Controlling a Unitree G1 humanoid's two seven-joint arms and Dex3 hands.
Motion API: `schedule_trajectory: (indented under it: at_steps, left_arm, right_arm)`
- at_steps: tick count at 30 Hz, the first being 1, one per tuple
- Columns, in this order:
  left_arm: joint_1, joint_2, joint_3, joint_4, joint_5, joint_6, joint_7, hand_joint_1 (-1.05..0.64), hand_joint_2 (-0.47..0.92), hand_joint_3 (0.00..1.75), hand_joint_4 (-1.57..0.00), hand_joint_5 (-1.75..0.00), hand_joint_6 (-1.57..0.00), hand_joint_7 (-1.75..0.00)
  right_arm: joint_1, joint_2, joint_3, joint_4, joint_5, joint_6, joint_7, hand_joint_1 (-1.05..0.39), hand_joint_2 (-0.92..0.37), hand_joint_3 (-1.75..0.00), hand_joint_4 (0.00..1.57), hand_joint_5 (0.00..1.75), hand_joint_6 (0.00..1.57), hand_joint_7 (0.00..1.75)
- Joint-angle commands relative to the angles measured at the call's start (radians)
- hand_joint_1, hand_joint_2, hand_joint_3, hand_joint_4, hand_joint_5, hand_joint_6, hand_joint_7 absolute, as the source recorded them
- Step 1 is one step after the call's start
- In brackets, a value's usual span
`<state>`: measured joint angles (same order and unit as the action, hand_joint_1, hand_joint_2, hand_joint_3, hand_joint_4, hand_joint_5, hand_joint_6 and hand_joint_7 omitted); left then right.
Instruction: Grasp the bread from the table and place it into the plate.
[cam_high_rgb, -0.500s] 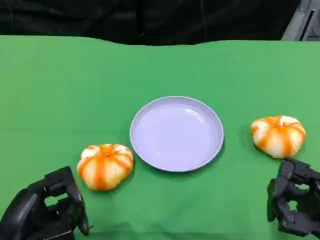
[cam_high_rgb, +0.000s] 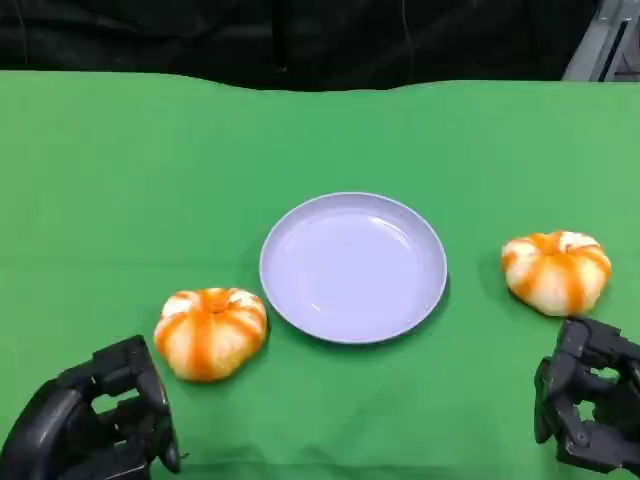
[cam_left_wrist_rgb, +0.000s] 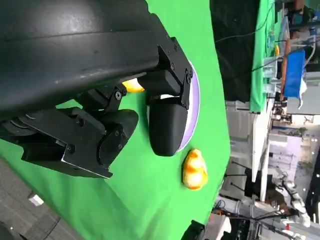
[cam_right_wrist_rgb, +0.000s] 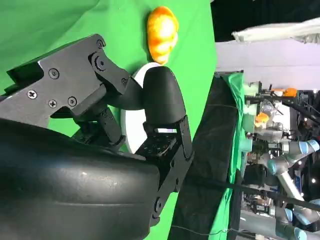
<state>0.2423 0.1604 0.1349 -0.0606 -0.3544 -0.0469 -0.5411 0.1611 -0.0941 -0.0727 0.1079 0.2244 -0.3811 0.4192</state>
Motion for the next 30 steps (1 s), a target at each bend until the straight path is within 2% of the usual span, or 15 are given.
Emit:
schedule_trajectory:
  at_steps: [1, 7, 8, 9, 10, 11, 12, 14, 17, 21, 27, 30]
  left_arm:
    - [-0.003, 0.015, 0.005, 0.009, -0.004, -0.015, -0.008, 0.07, 0.71, 1.1, -0.81, -1.75, -0.65, -1.73]
    - [-0.001, 0.008, 0.007, 0.007, 0.005, -0.032, 0.003, 0.07, 0.72, 1.09, -0.81, -1.75, -0.65, -1.72]
    - [0.001, 0.007, 0.004, 0.005, 0.033, -0.061, 0.017, -0.08, 0.75, 0.81, -0.62, -1.47, -0.58, -1.29]
    - [0.003, 0.007, 0.002, 0.004, 0.054, -0.083, 0.027, -0.17, 0.83, 0.55, -0.55, -1.18, -0.6, -0.92]
    - [0.004, 0.007, 0.0, 0.004, 0.068, -0.099, 0.034, -0.23, 0.88, 0.41, -0.52, -1.02, -0.63, -0.7]
    - [0.011, 0.017, -0.013, 0.002, 0.196, -0.183, 0.1, -0.25, 0.9, 0.34, -0.51, -0.93, -0.64, -0.58]
    - [0.015, 0.023, -0.023, 0.002, 0.292, -0.246, 0.151, -0.47, 0.91, 0.32, -0.29, -0.59, -0.49, -0.31]
    - [0.034, 0.039, -0.042, -0.022, 0.533, -0.354, 0.289, -0.63, 0.92, 0.31, -0.17, -0.24, -0.42, -0.08]
    - [0.04, 0.045, -0.057, -0.079, 0.875, -0.442, 0.521, -0.76, 0.92, 0.23, -0.15, -0.12, -0.43, -0.03]
    - [0.026, 0.068, -0.093, -0.181, 1.202, -0.398, 0.697, -0.86, 0.92, 0.17, -0.2, -0.12, -0.45, -0.02]
    - [-0.045, 0.081, -0.161, -0.225, 1.436, -0.254, 0.726, -0.9, 0.92, 0.12, -0.26, -0.1, -0.47, -0.01]
    - [-0.145, 0.096, -0.208, -0.104, 1.464, -0.18, 0.7, -0.87, 0.92, 0.07, -0.3, -0.09, -0.46, -0.01]
  right_arm:
    - [-0.004, -0.014, -0.01, 0.006, 0.003, -0.01, -0.004, -0.14, -0.6, -1.13, 0.88, 1.75, 0.71, 1.74]
    - [-0.003, -0.014, -0.009, 0.003, 0.003, -0.008, -0.003, -0.14, -0.6, -1.13, 0.88, 1.75, 0.71, 1.74]
    - [-0.002, -0.014, -0.008, 0.0, 0.001, -0.006, -0.005, -0.14, -0.6, -1.14, 0.88, 1.75, 0.71, 1.74]
    - [-0.002, -0.014, -0.007, -0.002, 0.0, -0.005, -0.006, -0.14, -0.6, -1.14, 0.88, 1.75, 0.71, 1.74]
    - [-0.002, -0.014, -0.007, -0.003, -0.001, -0.004, -0.007, -0.14, -0.6, -1.14, 0.88, 1.75, 0.71, 1.74]
    - [-0.002, -0.014, -0.006, -0.004, -0.005, -0.005, -0.008, -0.14, -0.6, -1.14, 0.88, 1.75, 0.71, 1.74]
    - [-0.001, -0.014, -0.005, -0.004, -0.007, -0.005, -0.009, -0.13, -0.6, -1.14, 0.88, 1.75, 0.71, 1.74]
    - [-0.001, -0.012, -0.003, -0.005, -0.009, -0.006, -0.011, -0.12, -0.6, -1.14, 0.88, 1.75, 0.71, 1.74]
    - [-0.008, -0.01, -0.004, 0.009, -0.01, -0.023, -0.007, -0.12, -0.6, -1.15, 0.89, 1.75, 0.72, 1.74]
    - [-0.015, -0.01, -0.005, 0.024, -0.007, -0.033, 0.0, -0.12, -0.59, -1.17, 0.89, 1.75, 0.71, 1.74]
    - [-0.021, -0.009, -0.005, 0.032, -0.012, -0.033, -0.005, -0.13, -0.57, -1.19, 0.88, 1.75, 0.71, 1.73]
    - [-0.027, -0.005, -0.004, 0.054, -0.011, -0.061, -0.002, -0.12, -0.57, -1.2, 0.89, 1.75, 0.71, 1.74]
